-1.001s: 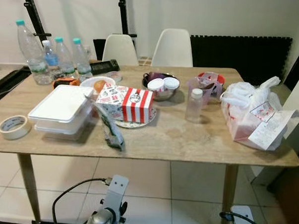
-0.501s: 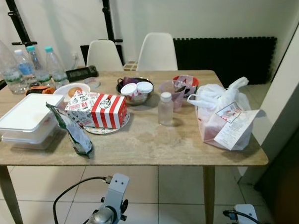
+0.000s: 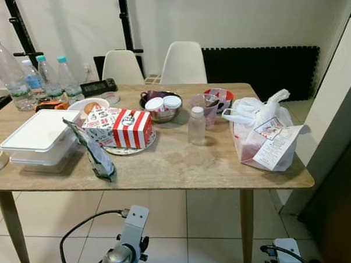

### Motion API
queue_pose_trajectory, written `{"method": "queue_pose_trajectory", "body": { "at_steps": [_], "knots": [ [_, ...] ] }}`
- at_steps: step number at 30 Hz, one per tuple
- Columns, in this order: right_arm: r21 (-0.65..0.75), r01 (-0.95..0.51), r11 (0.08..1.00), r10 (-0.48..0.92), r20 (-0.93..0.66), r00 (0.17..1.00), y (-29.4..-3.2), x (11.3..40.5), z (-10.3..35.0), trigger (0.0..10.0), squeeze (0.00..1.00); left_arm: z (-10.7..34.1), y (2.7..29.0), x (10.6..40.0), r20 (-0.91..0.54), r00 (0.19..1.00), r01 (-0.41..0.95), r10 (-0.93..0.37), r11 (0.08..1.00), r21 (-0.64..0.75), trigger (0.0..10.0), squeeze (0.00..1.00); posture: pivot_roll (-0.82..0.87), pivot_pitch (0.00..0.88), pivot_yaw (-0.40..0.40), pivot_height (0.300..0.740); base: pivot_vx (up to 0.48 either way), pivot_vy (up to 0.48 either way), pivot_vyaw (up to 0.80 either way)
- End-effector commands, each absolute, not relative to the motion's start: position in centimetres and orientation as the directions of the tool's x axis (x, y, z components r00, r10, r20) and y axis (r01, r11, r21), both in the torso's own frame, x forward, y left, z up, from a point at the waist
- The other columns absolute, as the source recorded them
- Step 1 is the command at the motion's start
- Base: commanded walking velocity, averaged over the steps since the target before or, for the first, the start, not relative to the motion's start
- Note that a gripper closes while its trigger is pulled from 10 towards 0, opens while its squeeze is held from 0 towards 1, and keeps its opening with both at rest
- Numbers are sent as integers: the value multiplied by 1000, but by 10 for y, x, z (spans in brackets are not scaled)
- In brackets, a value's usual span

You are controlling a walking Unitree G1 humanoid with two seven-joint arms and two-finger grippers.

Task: Restocking fridge

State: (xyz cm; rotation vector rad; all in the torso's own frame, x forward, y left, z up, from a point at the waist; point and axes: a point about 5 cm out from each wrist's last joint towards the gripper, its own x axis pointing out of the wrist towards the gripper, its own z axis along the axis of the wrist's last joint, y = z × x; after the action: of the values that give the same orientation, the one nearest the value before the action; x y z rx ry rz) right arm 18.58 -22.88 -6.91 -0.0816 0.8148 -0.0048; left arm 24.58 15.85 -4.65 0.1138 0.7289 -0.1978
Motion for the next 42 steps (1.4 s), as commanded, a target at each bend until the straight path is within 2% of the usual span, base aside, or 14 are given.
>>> {"method": "queue_pose_trajectory", "body": {
  "at_steps": [1,21,31,42],
  "knots": [
    [-64,-9,998,-40,-728,685,-227,186,-70,10000,0,-49,161,242,-684,718,203,-132,979,24,10000,0,-92,27,30,726,-311,0,0],
    [-62,-17,998,-33,-726,687,-225,188,-69,10000,0,-49,158,243,-680,719,207,-144,978,11,10000,0,-88,31,21,726,-333,0,0],
    [-72,-35,997,-29,-732,681,-227,188,-69,10000,0,-47,157,246,-679,721,196,-139,981,6,10000,0,-80,32,-8,726,0,0,0],
    [-77,-83,994,5,-704,710,-224,208,-59,10000,0,-46,156,246,-664,736,195,-127,980,28,10000,0,-64,31,-40,726,0,0,0]
  ]
}}
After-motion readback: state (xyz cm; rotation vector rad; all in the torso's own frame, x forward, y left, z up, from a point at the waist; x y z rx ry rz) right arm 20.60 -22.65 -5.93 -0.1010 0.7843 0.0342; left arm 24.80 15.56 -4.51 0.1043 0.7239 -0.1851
